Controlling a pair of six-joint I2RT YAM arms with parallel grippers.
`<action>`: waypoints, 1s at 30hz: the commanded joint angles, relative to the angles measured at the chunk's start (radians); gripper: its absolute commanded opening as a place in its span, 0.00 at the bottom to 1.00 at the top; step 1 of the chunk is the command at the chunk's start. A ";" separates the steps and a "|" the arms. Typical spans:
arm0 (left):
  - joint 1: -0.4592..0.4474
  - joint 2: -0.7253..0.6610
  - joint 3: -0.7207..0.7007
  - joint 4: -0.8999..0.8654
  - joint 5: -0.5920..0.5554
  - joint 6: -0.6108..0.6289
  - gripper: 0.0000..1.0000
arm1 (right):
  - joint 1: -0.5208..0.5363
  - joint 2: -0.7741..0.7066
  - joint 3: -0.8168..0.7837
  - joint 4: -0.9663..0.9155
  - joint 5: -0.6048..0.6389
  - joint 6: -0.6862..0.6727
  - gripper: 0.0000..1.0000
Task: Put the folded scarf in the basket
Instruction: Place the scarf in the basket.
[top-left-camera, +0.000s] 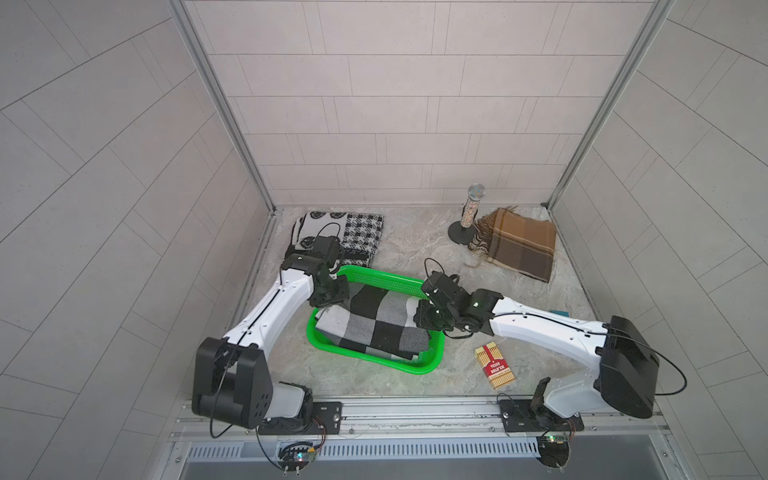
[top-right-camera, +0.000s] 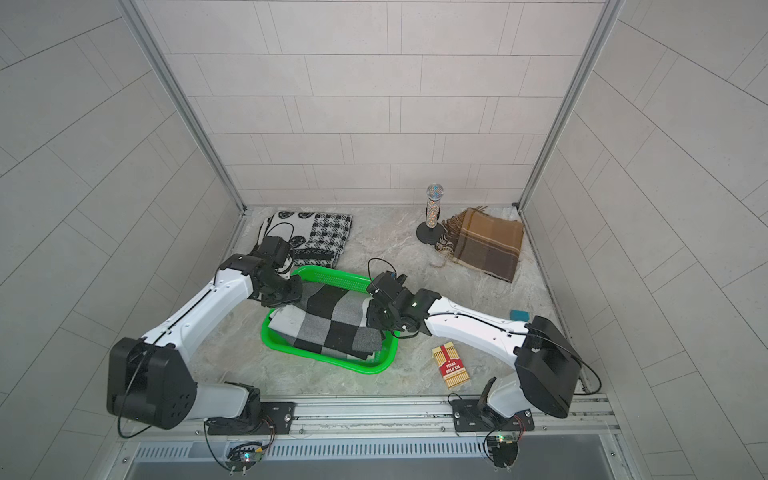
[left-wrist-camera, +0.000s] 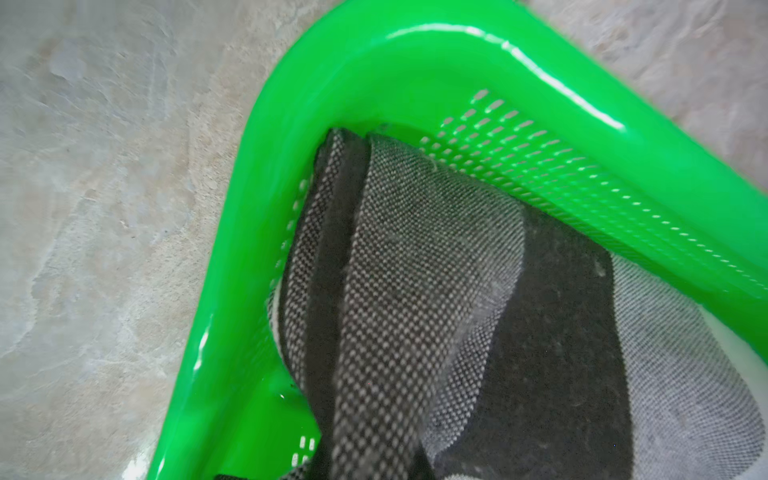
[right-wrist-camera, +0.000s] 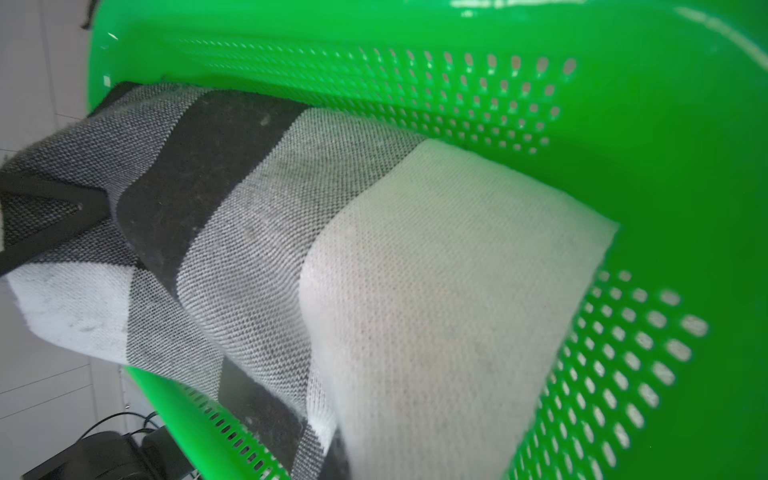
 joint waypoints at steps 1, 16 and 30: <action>0.019 0.057 -0.016 0.077 -0.094 -0.006 0.00 | -0.001 0.031 -0.014 -0.047 0.037 -0.014 0.00; 0.016 0.089 -0.063 0.068 -0.120 -0.013 0.27 | -0.007 0.093 0.015 -0.134 0.043 -0.004 0.04; 0.007 -0.109 -0.017 0.051 -0.103 -0.074 0.41 | -0.006 -0.142 0.046 -0.291 0.153 0.013 0.45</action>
